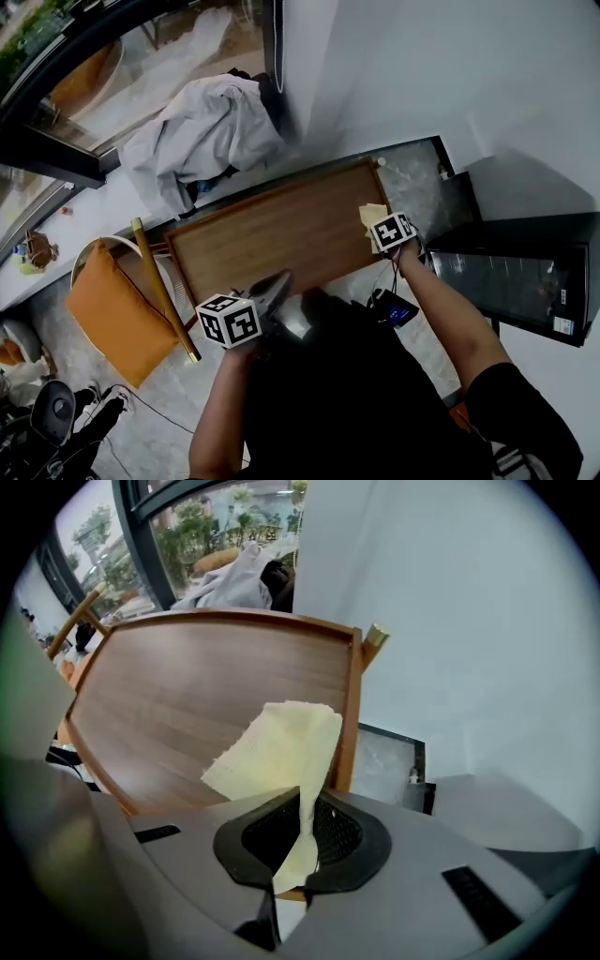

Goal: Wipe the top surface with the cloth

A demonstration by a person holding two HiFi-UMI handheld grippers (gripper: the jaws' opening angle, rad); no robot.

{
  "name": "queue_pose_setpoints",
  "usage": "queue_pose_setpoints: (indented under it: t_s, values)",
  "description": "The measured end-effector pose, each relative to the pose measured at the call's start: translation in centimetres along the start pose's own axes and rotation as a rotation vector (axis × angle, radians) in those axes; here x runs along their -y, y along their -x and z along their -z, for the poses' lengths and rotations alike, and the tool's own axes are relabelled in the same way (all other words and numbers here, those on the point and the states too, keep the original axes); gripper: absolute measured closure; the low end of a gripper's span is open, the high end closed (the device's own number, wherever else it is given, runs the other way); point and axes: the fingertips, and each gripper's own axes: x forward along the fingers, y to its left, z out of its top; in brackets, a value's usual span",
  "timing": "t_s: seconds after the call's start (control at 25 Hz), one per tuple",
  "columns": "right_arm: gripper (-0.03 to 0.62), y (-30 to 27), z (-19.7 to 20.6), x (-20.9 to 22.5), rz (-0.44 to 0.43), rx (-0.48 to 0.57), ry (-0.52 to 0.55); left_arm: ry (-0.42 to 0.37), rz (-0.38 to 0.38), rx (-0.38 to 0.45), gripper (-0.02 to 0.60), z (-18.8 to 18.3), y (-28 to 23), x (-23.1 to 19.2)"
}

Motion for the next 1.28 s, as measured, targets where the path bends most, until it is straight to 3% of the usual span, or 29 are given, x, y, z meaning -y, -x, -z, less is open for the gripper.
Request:
queue_pose_setpoints:
  t_s: [0.16,0.28,0.44,0.52,0.68,0.84,1.0,1.28]
  values:
    - [0.562,0.7,-0.2,0.3,0.046,0.017,-0.033,0.008,-0.006,0.021,0.573,-0.2,2.0,-0.6]
    - [0.562,2.7,-2.7,-3.2,-0.037,0.115,-0.031,0.011,-0.014,0.059,0.573,-1.1,4.6,-1.0]
    - [0.562,7.5,-7.9,-15.1,-0.372,0.317,0.078,0.02,-0.032,0.135,0.572,-2.4,9.7,-1.8]
    - [0.562,10.3,-9.6,-22.0,-0.548,0.368,0.172,0.029,-0.045,0.178,0.574,-2.8,12.4,-2.6]
    - [0.562,14.7,-11.0,-35.2,-0.847,0.365,0.373,0.065,-0.082,0.236,0.573,-2.6,17.8,-5.0]
    - [0.562,15.3,-10.8,-44.4,-1.026,0.289,0.448,0.104,-0.035,0.241,0.574,-0.3,21.5,-5.5]
    - [0.562,14.4,-11.1,-50.8,-1.092,0.222,0.477,0.108,-0.034,0.238,0.574,1.8,24.2,-6.0]
    - [0.562,12.3,-11.1,-57.5,-1.041,0.165,0.543,0.123,-0.067,0.237,0.573,3.7,28.5,-7.8]
